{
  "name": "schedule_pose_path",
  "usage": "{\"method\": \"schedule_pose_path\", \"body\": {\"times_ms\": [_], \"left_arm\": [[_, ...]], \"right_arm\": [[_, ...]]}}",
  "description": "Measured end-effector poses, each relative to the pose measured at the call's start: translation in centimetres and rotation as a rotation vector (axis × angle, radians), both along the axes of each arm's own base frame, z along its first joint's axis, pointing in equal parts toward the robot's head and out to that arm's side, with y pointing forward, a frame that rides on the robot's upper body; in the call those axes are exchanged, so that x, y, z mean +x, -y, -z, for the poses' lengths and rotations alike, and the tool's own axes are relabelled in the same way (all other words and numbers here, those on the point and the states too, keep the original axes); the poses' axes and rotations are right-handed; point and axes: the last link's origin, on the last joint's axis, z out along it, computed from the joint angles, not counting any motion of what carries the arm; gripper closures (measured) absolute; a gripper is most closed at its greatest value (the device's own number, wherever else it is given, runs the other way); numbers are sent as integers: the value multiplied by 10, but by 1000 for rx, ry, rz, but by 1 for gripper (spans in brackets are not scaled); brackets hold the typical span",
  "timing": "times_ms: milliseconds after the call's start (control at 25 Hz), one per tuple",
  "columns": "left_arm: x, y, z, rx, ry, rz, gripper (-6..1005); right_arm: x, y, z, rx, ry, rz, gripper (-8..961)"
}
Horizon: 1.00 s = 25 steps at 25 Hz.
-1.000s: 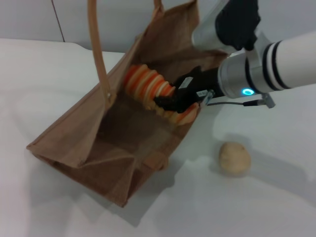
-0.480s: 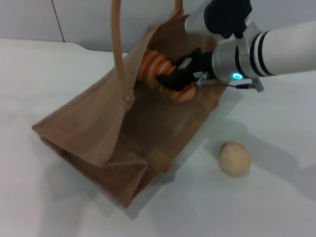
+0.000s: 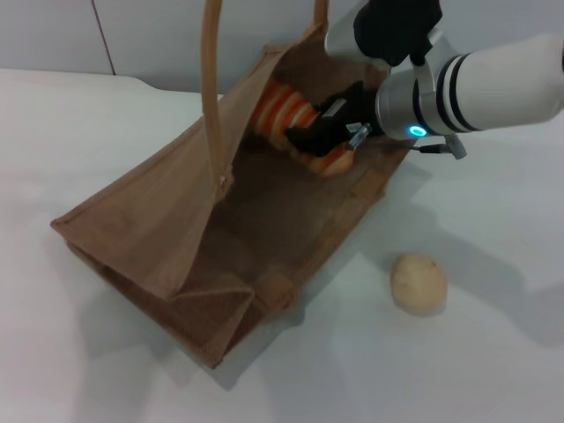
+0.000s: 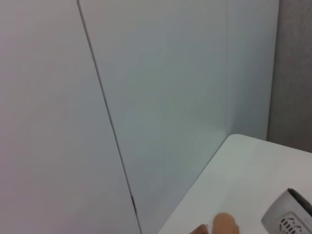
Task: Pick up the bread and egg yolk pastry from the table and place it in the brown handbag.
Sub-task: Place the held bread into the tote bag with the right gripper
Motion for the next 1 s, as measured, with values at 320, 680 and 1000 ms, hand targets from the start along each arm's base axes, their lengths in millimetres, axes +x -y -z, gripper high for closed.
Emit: {"method": "schedule_pose_path", "body": {"times_ms": [320, 680, 1000], "left_arm": [[-12, -2, -6, 23, 4, -34, 880], [-27, -4, -15, 58, 4, -70, 880], [-52, -12, -26, 148, -31, -155, 879]], "right_arm": [[-1, 5, 1, -29, -1, 4, 472], [4, 13, -3, -61, -11, 18, 95], [21, 34, -24, -117, -41, 56, 62]]}}
